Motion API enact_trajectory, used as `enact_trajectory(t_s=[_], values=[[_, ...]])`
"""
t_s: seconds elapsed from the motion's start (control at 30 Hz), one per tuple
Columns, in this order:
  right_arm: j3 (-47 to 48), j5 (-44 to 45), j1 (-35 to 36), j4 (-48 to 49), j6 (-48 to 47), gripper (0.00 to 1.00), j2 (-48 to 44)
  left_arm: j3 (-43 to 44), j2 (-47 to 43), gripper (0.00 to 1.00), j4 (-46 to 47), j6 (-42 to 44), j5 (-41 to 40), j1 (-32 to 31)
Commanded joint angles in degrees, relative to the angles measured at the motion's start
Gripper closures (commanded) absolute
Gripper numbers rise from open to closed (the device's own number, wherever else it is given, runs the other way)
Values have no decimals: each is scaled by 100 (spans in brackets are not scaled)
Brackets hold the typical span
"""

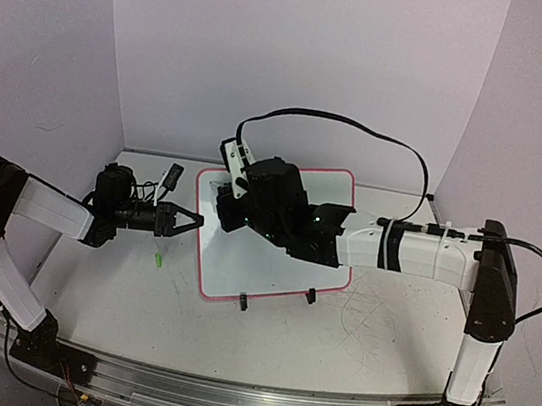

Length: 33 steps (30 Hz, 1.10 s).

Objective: Write a sentence on the whiteboard

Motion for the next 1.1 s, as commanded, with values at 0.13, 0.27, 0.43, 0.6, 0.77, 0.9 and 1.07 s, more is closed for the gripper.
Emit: enact_trajectory(t_s=[0.13, 0.27, 0.43, 0.6, 0.77, 0.9, 1.07], values=[[353, 103, -10, 19, -62, 100, 208, 61, -124, 100, 7, -9, -223, -20], [377, 168, -19, -47, -23, 100, 259, 76, -137, 100, 5, -9, -219, -19], [364, 225, -24, -105, 26, 100, 269, 74, -161, 100, -1, 6, -233, -19], [325, 245, -21, -148, 60, 100, 265, 52, -201, 100, -10, 42, -265, -19], [275, 222, -21, -171, 101, 100, 260, 55, -195, 100, -13, 46, -258, -23], [196, 194, -12, -180, 142, 100, 234, 53, -210, 100, -21, 52, -266, -19], [100, 154, -21, -180, 209, 100, 196, 55, -205, 100, -19, 52, -261, -19]])
